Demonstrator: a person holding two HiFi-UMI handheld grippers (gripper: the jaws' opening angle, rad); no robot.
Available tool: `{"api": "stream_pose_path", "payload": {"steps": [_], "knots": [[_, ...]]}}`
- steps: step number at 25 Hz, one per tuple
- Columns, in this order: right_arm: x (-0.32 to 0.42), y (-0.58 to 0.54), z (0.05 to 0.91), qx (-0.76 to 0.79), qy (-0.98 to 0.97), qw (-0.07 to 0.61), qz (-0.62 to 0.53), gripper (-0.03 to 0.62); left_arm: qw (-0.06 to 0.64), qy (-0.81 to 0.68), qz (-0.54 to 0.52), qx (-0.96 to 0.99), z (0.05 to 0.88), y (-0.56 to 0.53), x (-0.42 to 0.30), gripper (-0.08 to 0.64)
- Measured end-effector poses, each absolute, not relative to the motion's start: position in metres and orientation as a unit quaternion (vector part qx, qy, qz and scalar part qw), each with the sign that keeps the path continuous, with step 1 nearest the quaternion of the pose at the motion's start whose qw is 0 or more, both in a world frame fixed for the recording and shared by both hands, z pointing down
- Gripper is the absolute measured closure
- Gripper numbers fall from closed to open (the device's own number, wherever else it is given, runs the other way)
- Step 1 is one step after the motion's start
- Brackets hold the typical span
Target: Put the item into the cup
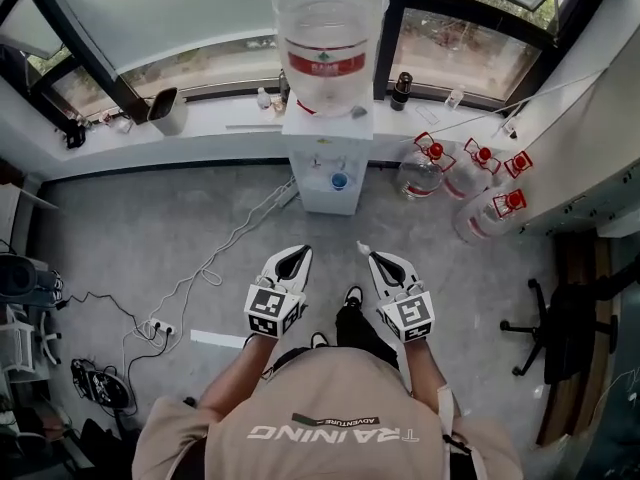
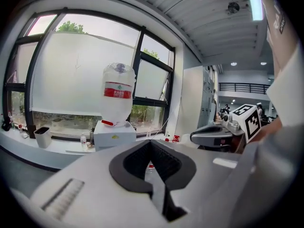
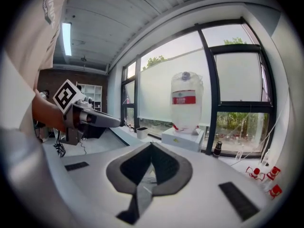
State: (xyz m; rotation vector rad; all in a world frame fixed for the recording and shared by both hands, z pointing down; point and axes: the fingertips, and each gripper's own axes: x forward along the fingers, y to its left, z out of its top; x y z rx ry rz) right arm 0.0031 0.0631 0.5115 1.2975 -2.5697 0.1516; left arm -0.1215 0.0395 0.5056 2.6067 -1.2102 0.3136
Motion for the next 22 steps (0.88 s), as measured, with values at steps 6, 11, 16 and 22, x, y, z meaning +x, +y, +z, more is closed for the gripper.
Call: {"api": "stream_pose_path", "payload": {"steps": [6, 11, 16, 22], "knots": [[0.031, -0.003, 0.513, 0.425, -0.895, 0.128, 0.049, 0.581, 0.091, -0.432, 0.12, 0.889, 0.488, -0.027, -0.095, 0.552], [0.048, -0.048, 0.522, 0.402, -0.904, 0.134, 0.052, 0.581, 0.087, -0.451, 0.126, 0.879, 0.488, -0.064, -0.073, 0.552], [0.056, -0.079, 0.537, 0.388, -0.909, 0.146, 0.045, 0.581, 0.098, -0.449, 0.154, 0.875, 0.507, -0.079, -0.06, 0.552], [0.059, -0.108, 0.553, 0.39, -0.905, 0.144, 0.084, 0.581, 0.092, -0.444, 0.165, 0.876, 0.514, -0.109, -0.054, 0.552]]}}
